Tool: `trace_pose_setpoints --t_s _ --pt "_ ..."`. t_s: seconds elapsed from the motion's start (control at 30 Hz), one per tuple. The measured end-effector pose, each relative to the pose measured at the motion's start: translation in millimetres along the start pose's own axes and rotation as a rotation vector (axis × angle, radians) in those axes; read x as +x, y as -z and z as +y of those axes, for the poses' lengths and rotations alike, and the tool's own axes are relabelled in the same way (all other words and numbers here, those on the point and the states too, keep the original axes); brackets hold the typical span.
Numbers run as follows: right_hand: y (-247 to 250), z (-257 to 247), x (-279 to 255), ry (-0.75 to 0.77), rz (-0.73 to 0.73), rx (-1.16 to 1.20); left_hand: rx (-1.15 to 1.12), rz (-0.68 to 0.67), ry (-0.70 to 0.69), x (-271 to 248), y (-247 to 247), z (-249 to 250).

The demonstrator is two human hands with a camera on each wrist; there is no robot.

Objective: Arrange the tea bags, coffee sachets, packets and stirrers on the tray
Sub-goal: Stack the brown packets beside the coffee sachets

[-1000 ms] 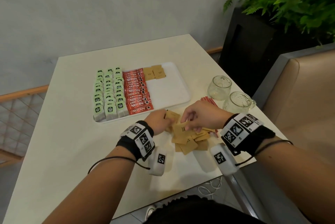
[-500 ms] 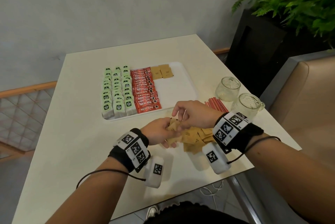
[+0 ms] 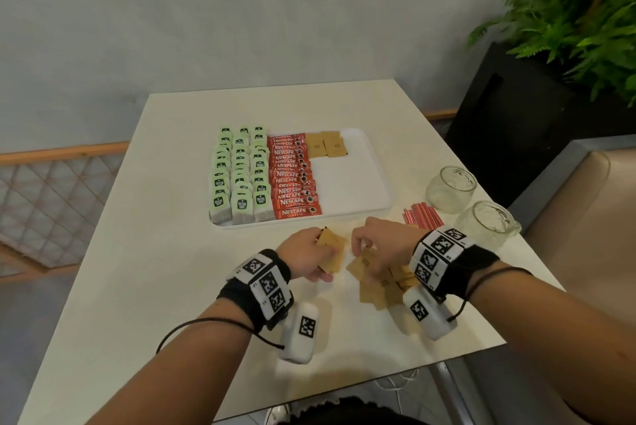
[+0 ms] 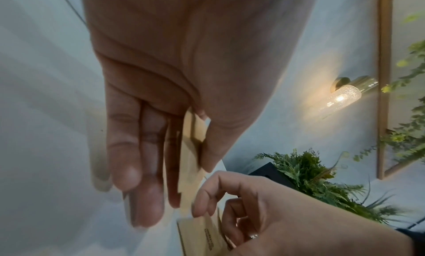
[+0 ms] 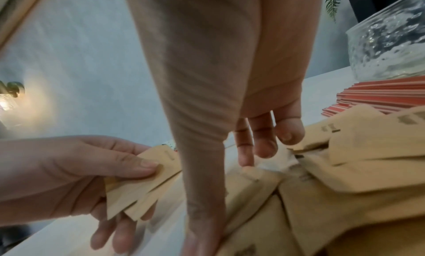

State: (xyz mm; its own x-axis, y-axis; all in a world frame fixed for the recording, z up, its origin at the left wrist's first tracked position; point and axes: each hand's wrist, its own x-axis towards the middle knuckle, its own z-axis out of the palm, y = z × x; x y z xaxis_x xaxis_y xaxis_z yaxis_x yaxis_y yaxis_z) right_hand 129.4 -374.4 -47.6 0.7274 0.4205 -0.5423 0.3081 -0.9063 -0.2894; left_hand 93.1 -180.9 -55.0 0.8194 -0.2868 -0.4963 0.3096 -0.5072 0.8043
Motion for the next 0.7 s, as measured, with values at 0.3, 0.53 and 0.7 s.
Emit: trace_pose_setpoints --t_s 0.3,0.53,0.7 --pt "6 8 15 -0.019 0.030 -0.026 -0.058 -0.073 0.037 10 7 9" --pt "39 17 25 0.041 -0.015 0.246 -0.137 0.037 0.003 27 39 26" --pt "72 32 53 0.049 0.179 0.635 -0.209 0.166 -0.023 48 83 34"
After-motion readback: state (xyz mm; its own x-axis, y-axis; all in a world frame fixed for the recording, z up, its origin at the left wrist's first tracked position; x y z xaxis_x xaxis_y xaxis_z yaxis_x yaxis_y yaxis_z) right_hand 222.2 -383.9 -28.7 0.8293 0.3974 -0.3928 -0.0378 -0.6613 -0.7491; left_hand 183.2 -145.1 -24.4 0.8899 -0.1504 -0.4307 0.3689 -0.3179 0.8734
